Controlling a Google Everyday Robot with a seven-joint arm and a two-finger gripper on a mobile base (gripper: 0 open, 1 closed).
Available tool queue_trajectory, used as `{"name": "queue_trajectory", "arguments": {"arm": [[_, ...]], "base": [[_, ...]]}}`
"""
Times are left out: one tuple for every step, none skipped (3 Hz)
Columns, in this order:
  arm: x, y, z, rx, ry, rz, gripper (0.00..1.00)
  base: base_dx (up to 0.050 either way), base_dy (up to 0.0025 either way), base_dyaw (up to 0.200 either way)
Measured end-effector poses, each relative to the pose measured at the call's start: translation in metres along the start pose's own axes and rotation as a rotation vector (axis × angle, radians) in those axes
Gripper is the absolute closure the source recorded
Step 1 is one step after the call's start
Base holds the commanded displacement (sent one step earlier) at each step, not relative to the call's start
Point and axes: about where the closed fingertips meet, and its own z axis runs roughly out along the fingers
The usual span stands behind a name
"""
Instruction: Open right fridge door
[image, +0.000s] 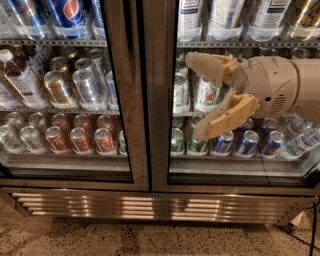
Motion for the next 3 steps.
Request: {"name": "queue_trajectory", "arguments": {"arm": [[-0.004,-0.011,0.001,0.024,0.022,0.021,0.0],[-0.006,-0.022,0.007,0.057,0.065,0.043,0.0],[-0.009,-0.02,0.01,0.061,0.053,0.034,0.0]], "base": [[0.0,0.0,0.0],[0.0,0.0,0.0],[0.0,0.0,0.0]]}}
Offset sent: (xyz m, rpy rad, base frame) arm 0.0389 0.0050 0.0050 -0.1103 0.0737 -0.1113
